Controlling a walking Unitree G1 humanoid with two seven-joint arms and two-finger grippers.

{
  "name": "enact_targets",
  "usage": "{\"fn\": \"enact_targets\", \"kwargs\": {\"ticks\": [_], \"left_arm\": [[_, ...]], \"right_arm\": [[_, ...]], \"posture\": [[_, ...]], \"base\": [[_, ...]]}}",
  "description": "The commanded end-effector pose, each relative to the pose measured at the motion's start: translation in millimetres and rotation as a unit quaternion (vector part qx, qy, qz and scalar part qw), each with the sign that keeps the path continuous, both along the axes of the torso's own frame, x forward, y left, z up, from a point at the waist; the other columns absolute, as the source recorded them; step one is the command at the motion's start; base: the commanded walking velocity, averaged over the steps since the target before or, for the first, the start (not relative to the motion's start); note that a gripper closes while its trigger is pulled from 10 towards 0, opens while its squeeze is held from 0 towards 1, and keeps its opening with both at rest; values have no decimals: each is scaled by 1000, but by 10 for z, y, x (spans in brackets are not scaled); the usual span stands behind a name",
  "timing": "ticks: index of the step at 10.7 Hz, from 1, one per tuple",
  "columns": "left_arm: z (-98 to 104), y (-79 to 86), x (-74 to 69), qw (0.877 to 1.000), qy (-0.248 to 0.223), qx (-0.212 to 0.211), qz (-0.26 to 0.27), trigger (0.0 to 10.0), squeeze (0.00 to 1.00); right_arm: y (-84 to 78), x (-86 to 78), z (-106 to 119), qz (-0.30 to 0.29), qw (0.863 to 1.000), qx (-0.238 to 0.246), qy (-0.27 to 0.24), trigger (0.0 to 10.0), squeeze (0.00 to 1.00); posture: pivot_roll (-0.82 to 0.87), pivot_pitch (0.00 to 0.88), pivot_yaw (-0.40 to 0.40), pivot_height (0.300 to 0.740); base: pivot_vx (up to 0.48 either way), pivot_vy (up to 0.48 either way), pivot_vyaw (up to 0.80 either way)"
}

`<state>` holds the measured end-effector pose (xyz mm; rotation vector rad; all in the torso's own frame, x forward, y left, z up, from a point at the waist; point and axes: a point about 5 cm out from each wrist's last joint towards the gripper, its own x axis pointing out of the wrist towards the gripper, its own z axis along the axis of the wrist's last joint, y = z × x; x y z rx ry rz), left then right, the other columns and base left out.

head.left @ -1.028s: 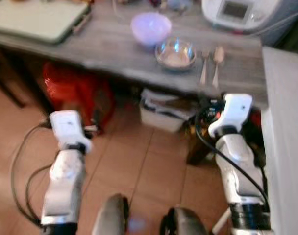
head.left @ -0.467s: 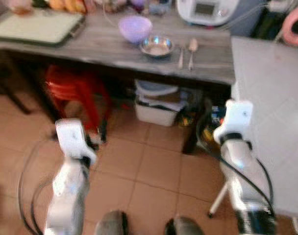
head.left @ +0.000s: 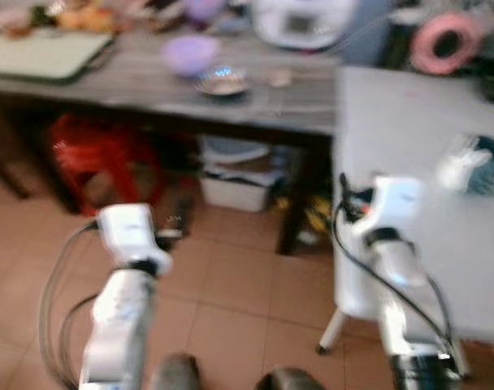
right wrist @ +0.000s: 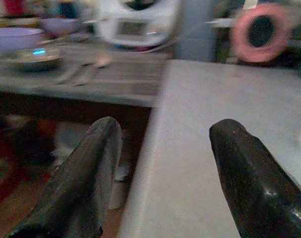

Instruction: Setting the table

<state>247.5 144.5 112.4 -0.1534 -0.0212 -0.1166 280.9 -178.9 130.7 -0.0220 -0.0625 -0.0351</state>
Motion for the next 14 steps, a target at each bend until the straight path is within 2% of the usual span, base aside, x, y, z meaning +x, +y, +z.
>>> {"fn": "enact_targets", "kwargs": {"ticks": [1, 2, 3, 6, 7, 8, 14], "left_arm": [[5, 51, 4, 1000, -2, 6, 4, 10000, 0], [9, 38, 14, 1000, -3, 5, 1, 10000, 0], [17, 42, 26, 1000, -6, 6, 2, 10000, 0], [18, 53, 20, 1000, -3, 10, -1, 10000, 0], [2, 45, 15, 1000, 1, 13, -6, 10000, 0], [4, 39, 24, 1000, 2, 14, -7, 10000, 0], [22, 77, -8, 1000, 10, 21, 2, 10000, 0]], "right_arm": [[41, 7, 10, 8, 1000, 7, -5, 10000, 0], [25, 19, 22, 6, 1000, 2, -8, 10000, 0], [15, 28, 36, 6, 1000, 4, -13, 10000, 1000], [8, 42, 34, -2, 1000, 9, -12, 10000, 1000], [29, 58, 63, 0, 1000, 9, -16, 10000, 0], [36, 66, 77, 2, 1000, 9, -18, 10000, 0], [85, 247, 174, 4, 999, 13, -29, 10000, 0]], "posture": [[-14, 72, -13, 740], [-16, 70, -11, 740], [-17, 71, -10, 740], [-14, 80, -5, 740], [-18, 90, -2, 740], [-17, 98, -3, 740], [15, 149, 9, 740]], "base": [[0, -442, 0], [0, -439, 0], [0, -424, 0], [276, -389, 0], [330, -345, 0], [371, 0, 0], [0, 0, 0]]}}
